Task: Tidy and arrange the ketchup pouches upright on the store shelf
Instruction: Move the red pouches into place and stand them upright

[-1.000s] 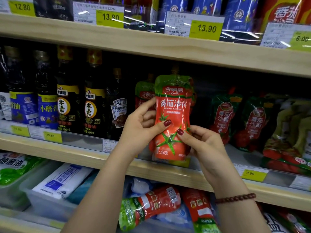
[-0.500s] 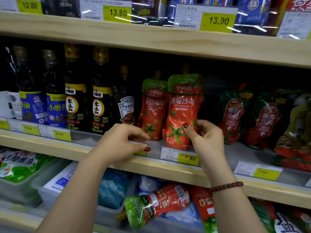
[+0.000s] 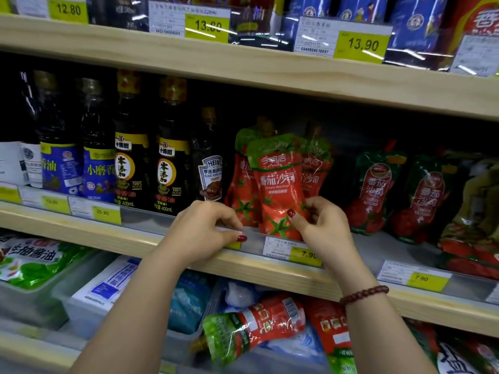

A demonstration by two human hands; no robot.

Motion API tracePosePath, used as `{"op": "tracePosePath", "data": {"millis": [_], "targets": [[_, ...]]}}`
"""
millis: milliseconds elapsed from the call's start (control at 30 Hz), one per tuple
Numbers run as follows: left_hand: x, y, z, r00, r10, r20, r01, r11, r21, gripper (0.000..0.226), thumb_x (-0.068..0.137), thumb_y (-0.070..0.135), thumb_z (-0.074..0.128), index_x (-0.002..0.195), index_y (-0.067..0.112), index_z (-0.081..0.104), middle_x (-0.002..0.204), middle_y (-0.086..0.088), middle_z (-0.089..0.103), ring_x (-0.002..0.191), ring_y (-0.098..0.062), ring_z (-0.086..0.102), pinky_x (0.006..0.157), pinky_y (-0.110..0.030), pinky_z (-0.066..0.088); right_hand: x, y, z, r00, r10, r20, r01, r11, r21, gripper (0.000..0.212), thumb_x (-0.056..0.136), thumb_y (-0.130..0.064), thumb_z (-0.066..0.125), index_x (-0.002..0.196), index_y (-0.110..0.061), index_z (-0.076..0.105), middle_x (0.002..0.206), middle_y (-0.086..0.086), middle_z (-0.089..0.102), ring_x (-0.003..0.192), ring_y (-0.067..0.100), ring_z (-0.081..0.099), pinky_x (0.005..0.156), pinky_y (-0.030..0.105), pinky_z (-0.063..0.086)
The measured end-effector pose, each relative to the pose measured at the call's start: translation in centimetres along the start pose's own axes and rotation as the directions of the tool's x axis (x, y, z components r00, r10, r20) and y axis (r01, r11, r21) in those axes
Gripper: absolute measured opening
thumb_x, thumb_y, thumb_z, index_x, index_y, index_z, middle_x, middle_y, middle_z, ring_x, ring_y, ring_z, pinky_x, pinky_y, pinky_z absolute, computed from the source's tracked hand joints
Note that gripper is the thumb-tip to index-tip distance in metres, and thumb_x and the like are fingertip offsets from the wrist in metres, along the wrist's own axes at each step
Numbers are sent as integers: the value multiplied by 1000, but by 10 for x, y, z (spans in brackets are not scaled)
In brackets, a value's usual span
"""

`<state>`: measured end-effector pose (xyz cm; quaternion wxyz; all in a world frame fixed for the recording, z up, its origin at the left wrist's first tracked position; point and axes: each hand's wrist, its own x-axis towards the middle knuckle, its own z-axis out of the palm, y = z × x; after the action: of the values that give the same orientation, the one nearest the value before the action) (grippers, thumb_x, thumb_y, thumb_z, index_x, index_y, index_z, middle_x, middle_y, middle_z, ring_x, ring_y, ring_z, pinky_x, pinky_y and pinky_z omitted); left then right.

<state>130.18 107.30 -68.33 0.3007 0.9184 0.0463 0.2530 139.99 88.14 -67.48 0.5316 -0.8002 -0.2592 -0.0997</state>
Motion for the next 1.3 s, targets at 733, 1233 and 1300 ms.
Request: {"op": "tracePosePath", "data": {"millis": [733,1233,1300], "targets": [[-6,-21,-10,995,-20,-97,26,998,63,17,66,47,75,62,43,60,76,23,61,83,-3,58,75,-33,50,5,-7,6,970,-54,237,57,998,-6,34,74,-12,74,101,-26,58,96,-16,64,87,-4,60,73,15,49],[-11,-28,-11,981,-57,-187,52,998,-32,15,65,37,78,62,41,63,73,21,63,81,2,57,75,-32,49,17,-24,58,962,-59,267,67,998,-21,40,67,-18,80,97,-29,55,95,-11,64,84,3,62,60,11,47],[-11,-28,-11,979,-61,-195,54,998,-39,18,64,37,78,60,43,62,72,20,64,80,1,58,75,-33,50,18,-24,57,959,-49,279,52,999,-3,41,67,-18,80,99,-28,57,99,-9,66,87,7,64,67,19,53]]}}
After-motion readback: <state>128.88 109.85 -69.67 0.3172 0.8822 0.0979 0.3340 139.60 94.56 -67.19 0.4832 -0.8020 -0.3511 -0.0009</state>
